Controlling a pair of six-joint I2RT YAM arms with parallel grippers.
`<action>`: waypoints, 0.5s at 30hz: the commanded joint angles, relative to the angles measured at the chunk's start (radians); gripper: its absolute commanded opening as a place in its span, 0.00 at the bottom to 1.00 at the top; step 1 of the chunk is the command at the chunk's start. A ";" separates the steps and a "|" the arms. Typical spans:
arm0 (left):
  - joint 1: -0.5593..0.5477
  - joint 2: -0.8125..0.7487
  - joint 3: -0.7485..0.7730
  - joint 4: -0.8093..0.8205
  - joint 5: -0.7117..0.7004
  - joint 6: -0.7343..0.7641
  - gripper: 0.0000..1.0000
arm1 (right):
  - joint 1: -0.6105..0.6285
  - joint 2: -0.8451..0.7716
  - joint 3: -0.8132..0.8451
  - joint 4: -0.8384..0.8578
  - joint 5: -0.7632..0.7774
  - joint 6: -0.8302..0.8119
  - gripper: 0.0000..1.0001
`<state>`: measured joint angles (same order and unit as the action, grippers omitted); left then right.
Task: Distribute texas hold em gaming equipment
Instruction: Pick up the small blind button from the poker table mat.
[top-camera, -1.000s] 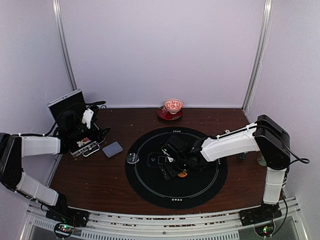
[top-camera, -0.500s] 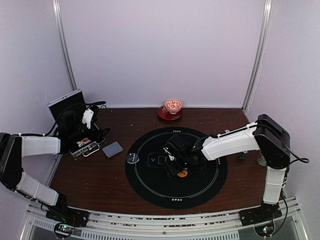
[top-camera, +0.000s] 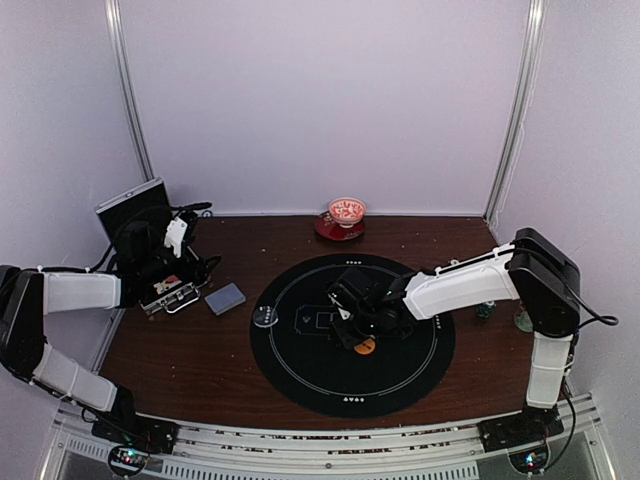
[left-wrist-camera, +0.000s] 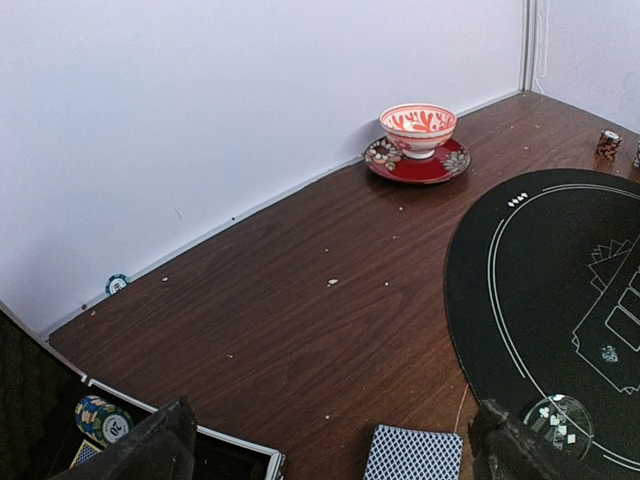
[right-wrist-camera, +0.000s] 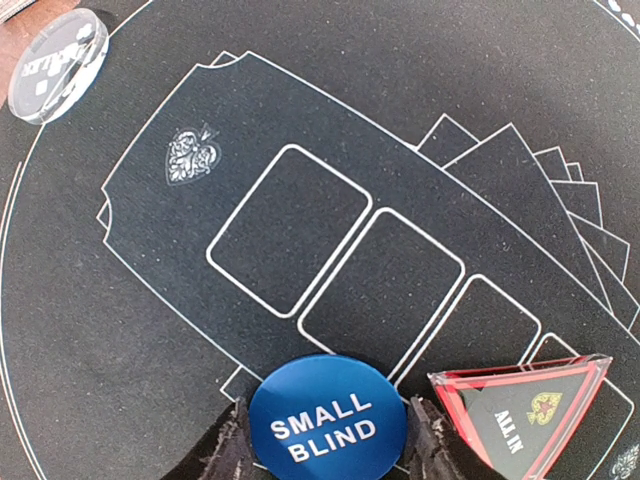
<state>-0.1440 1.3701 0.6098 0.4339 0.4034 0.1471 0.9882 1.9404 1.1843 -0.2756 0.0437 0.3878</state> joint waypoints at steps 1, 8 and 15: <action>-0.001 0.010 0.019 0.040 -0.002 0.007 0.98 | 0.018 0.015 0.002 0.021 -0.015 -0.007 0.49; -0.002 0.012 0.021 0.038 -0.003 0.007 0.98 | 0.019 -0.001 0.016 0.027 -0.006 -0.007 0.50; -0.001 0.011 0.021 0.037 -0.006 0.006 0.98 | 0.017 0.029 0.108 -0.010 0.036 -0.009 0.52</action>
<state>-0.1440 1.3712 0.6098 0.4339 0.4023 0.1474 0.9970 1.9461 1.2106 -0.2790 0.0509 0.3882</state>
